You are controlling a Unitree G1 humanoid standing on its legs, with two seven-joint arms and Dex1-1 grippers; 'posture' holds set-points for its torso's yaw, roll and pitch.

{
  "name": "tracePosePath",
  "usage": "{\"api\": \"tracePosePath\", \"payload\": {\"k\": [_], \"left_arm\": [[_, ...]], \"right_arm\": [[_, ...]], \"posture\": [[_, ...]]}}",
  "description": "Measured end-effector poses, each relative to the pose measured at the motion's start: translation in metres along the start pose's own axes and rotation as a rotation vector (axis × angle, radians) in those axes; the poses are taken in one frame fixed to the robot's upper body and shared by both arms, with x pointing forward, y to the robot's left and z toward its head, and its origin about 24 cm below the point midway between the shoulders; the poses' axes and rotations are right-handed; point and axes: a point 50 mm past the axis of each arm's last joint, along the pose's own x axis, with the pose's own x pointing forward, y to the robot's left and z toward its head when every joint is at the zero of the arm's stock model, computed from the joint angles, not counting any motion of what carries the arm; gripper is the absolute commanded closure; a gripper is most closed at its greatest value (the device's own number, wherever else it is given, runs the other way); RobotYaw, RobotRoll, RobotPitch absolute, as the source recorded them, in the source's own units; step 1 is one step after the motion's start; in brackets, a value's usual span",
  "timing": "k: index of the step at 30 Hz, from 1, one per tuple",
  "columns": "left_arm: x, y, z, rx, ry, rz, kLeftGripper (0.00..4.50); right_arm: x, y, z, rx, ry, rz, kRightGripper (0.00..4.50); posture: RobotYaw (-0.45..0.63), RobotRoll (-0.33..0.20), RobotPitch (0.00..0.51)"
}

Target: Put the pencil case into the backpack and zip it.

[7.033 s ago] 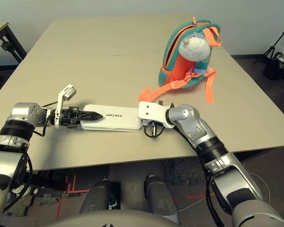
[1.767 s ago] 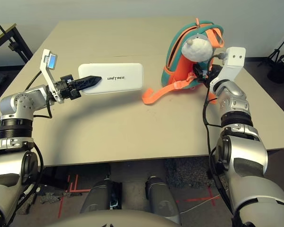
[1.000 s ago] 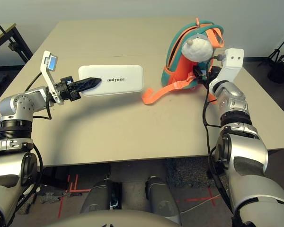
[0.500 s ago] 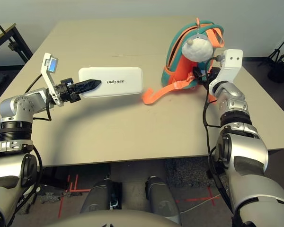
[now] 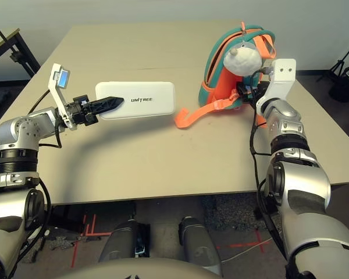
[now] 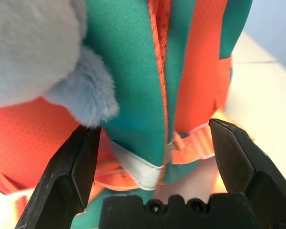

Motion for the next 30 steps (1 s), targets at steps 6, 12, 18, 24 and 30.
{"api": "tracePosePath", "payload": {"k": [6, 12, 18, 24, 30], "left_arm": [[-0.002, 0.001, -0.002, -0.006, -0.001, 0.004, 3.14], [-0.004, 0.002, -0.002, -0.008, 0.000, 0.009, 3.14], [-0.005, 0.002, -0.001, -0.005, 0.000, 0.014, 3.14], [-0.005, 0.002, -0.001, -0.004, 0.000, 0.014, 3.14], [-0.005, 0.002, -0.001, -0.004, 0.000, 0.014, 3.14]], "right_arm": [[-0.003, -0.005, 0.000, -0.045, 0.005, 0.004, 0.00], [-0.007, -0.007, 0.001, 0.033, -0.028, 0.064, 0.00], [-0.008, -0.010, 0.001, 0.173, -0.019, 0.096, 0.00], [-0.007, -0.010, 0.005, 0.205, -0.022, 0.107, 0.00], [-0.006, -0.009, 0.009, 0.203, -0.029, 0.118, 0.00]], "posture": [[-0.12, 0.000, 0.027], [-0.12, 0.000, 0.029], [-0.12, 0.000, 0.029], [-0.12, 0.000, 0.040], [-0.12, 0.000, 0.038]]}}
